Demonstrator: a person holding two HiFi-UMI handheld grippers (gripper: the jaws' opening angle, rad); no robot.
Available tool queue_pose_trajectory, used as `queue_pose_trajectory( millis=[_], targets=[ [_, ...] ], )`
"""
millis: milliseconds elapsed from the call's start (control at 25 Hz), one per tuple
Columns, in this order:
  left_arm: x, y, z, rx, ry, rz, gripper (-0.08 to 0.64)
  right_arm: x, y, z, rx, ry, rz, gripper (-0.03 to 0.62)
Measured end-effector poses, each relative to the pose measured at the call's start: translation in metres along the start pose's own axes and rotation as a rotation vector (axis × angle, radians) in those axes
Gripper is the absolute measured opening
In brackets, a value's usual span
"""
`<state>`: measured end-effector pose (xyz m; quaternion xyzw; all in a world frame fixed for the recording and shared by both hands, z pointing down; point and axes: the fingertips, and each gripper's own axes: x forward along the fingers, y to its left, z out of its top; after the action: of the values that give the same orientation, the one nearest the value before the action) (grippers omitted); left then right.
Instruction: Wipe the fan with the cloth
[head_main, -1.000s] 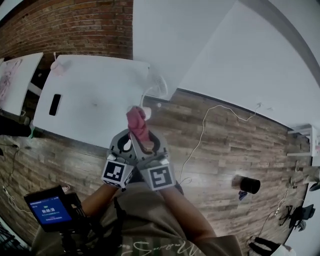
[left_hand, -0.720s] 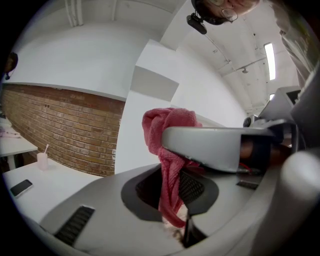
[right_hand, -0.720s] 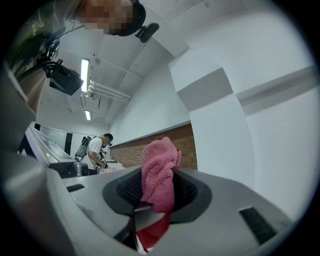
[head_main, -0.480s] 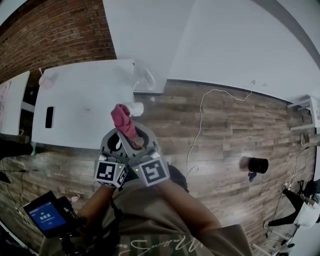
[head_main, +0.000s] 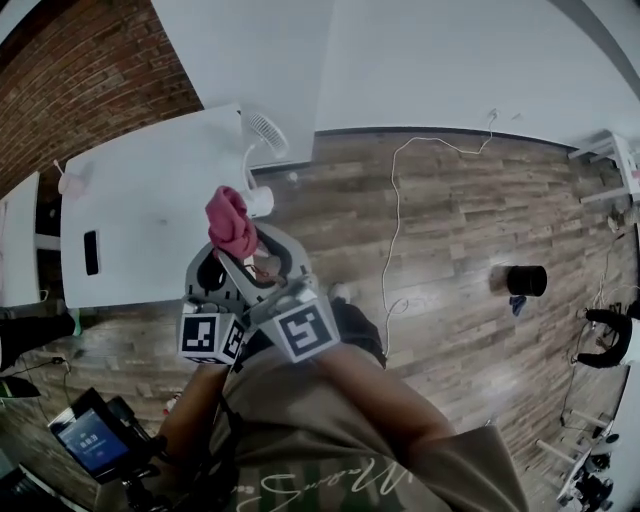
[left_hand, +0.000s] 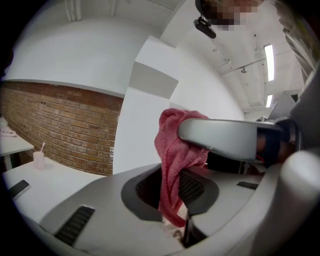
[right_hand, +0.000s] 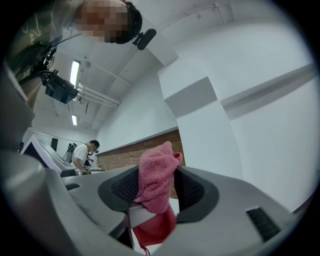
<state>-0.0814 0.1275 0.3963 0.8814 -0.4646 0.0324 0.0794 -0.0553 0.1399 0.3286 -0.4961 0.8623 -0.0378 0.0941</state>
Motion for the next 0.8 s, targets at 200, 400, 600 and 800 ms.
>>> queue_pose_trajectory(
  millis=[200,400,600,800],
  targets=[
    [0.005,0.013,0.002,-0.012,-0.001,-0.011,0.066,0.001,-0.003,-0.002,0.023,-0.018,-0.017,0.232],
    [0.001,0.016,0.002,0.026,-0.003,-0.008,0.066,0.003,0.008,-0.002,0.027,-0.018,0.022,0.17],
    [-0.001,0.008,0.002,0.11,-0.005,-0.046,0.117,0.004,0.016,-0.001,0.062,-0.002,0.081,0.106],
    [-0.008,-0.006,-0.001,0.04,-0.006,-0.121,0.231,0.0,0.004,0.0,0.028,0.006,0.035,0.106]
  ],
)
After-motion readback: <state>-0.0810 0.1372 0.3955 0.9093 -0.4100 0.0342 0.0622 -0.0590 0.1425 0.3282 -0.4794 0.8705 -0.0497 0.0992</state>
